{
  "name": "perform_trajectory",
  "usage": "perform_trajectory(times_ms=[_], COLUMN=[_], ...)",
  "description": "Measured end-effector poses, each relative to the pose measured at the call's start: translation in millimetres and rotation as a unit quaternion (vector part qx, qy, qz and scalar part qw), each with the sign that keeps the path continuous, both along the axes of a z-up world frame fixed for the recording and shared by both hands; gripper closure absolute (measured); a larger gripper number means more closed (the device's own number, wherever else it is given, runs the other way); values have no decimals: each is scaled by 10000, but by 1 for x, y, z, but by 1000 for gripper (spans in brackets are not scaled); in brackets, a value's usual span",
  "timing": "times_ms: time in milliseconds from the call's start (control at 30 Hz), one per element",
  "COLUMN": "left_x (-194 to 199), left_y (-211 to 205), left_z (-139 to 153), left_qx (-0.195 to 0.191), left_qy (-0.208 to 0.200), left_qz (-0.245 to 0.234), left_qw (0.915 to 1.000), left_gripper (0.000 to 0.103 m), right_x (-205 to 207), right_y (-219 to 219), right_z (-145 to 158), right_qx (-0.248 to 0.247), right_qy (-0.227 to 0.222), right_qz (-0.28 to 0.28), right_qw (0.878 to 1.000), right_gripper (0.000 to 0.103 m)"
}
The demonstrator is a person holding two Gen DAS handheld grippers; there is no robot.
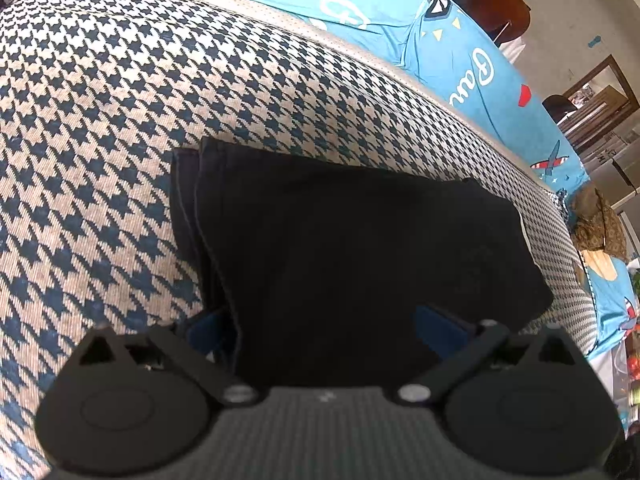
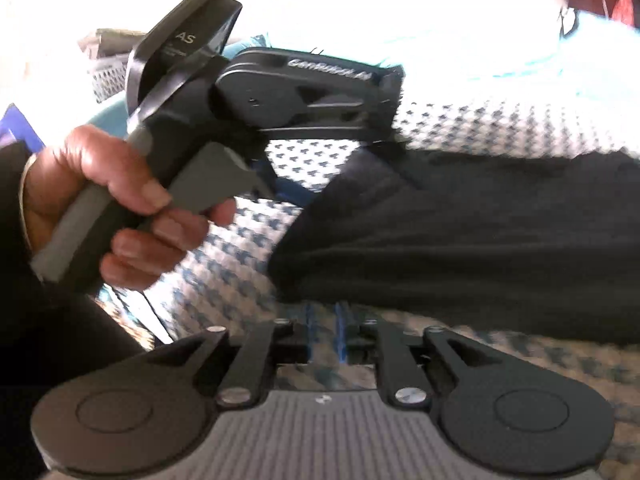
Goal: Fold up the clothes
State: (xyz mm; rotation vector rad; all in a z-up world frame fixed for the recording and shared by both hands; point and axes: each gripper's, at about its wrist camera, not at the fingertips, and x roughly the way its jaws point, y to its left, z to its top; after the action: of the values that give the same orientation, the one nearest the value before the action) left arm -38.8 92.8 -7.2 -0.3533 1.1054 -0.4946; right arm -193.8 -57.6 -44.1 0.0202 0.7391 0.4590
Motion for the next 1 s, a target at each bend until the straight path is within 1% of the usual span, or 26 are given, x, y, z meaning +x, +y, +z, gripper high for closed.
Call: perform_trajectory(times_ms=[67,100,133,200,300,367,400,433,533,600,633,700,767,800,833,867,900,967,1000], left_x=[-1,-2,-2,-3,-5,-5,-5,-5,-6,-7,-7,-5,-3,-3,-2,-2,-2,-1,0], left_y=[5,8,10,9,5,3,3,3,5,5,5,1,-5,-7,-8,-8,-7,-6,-5], left_z=[0,1,1,1,1,1,1,1,1,0,0,-1,-2,-2,-2,-2,-2,-1,0], left_qx=[-23,-35,-33,33,135,157,161,154,145,172,188,202,204,200,192,175,155,106,84], left_qy=[24,36,42,26,-13,-28,-32,-33,-39,-51,-59,-72,-82,-86,-87,-82,-72,-29,-12], left_qz=[43,64,76,57,22,10,5,5,1,-22,-36,-59,-77,-83,-83,-71,-49,34,73], left_qw=[10000,10000,10000,10000,9999,9999,9999,9999,9999,9998,9998,9998,9997,9997,9997,9998,9998,9999,9999], left_gripper=[0,0,0,0,0,0,0,0,0,0,0,0,0,0,0,0,0,0,0], right_x=[4,4,4,7,20,28,31,32,35,35,37,37,38,38,38,38,38,36,34], right_y=[-2,-6,-9,-26,-35,-42,-45,-48,-58,-64,-64,-68,-65,-64,-64,-64,-66,-69,-69], right_z=[-1,-1,-2,-5,-11,-15,-17,-18,-22,-20,-22,-19,-17,-16,-18,-20,-21,-21,-19], right_qx=[-205,-151,35,580,987,1306,1492,1648,2191,2496,2593,2698,2672,2589,2519,2449,2482,2544,2496], right_qy=[-147,-88,59,454,760,959,1057,1125,1329,1428,1451,1444,1388,1353,1355,1357,1398,1487,1487], right_qz=[-101,-136,-231,-499,-818,-994,-1063,-1137,-1444,-1631,-1724,-1864,-1943,-1966,-2023,-2081,-2128,-2162,-2141], right_qw=[9996,9998,9997,9960,9888,9818,9774,9733,9558,9438,9392,9336,9336,9359,9366,9372,9346,9308,9326], right_gripper=[83,83,83,83,82,80,74,71,68,68,68,68,69,77,90,94,99,99,99])
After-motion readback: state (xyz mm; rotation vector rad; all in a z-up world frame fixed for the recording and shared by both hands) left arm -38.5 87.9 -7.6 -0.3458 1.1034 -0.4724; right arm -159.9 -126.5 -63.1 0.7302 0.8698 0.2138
